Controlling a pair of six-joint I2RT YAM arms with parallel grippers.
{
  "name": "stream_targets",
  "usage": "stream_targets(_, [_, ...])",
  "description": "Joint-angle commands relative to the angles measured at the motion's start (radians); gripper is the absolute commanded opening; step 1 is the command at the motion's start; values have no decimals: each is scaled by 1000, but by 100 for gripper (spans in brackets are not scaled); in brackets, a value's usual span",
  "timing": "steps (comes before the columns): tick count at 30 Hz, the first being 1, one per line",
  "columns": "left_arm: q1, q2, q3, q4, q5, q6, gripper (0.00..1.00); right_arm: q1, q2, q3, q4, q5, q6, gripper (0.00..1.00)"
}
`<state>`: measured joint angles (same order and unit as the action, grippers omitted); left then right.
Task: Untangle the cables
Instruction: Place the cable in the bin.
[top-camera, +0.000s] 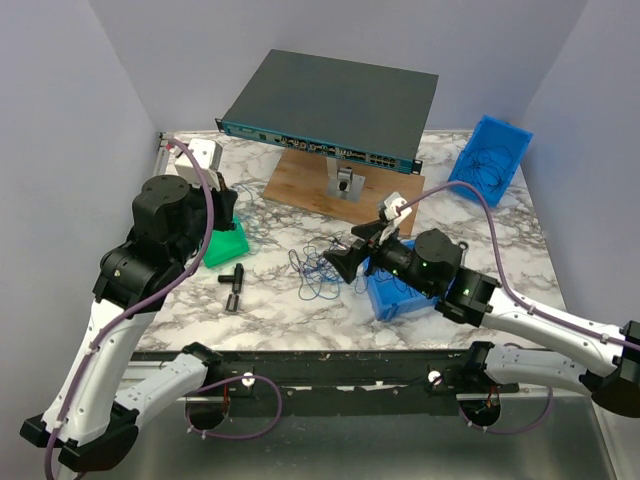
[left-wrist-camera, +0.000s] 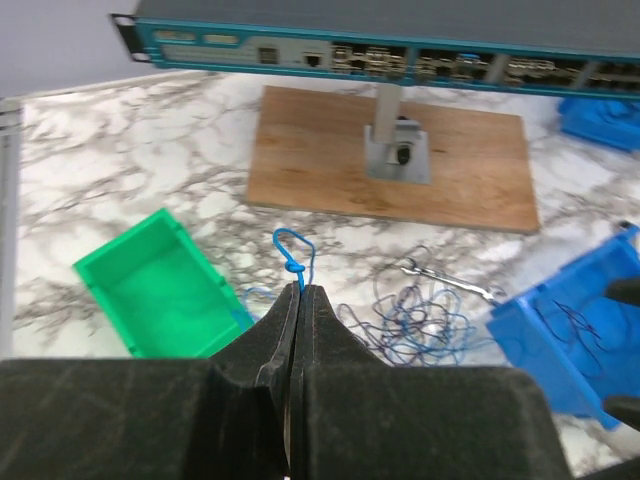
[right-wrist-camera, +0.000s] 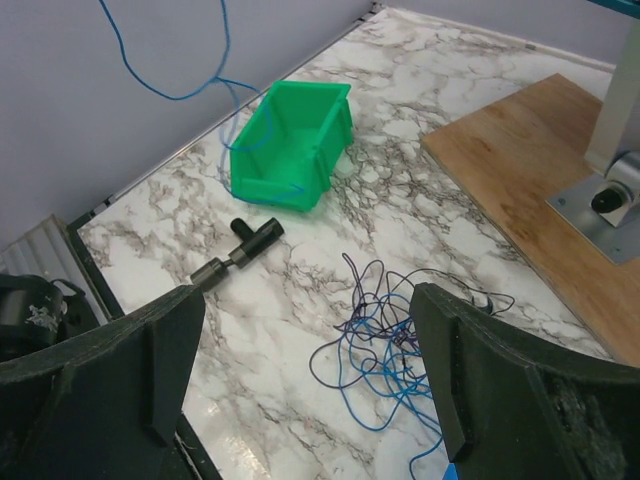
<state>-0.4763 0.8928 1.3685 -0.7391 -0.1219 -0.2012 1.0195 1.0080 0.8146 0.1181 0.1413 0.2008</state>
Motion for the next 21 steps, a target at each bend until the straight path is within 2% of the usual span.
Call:
stream_targets(1, [34, 34, 31, -16, -193, 18, 0, 1, -49, -34, -6, 75, 4, 93])
stream_targets(6, [71, 80, 42, -31, -319, -106, 0, 2, -93, -80, -5, 256, 42, 93])
stream_targets(11, [111, 133, 58, -68, -401, -198, 0, 1, -90, -117, 18, 343, 43, 92])
stream_targets(16, [156, 157, 27, -33, -390, -216, 0, 2, -76, -160, 122, 365, 29, 92])
stream_targets(21, [220, 199, -7, 14, -300, -215, 0, 1, -27, -201, 232, 374, 35, 92])
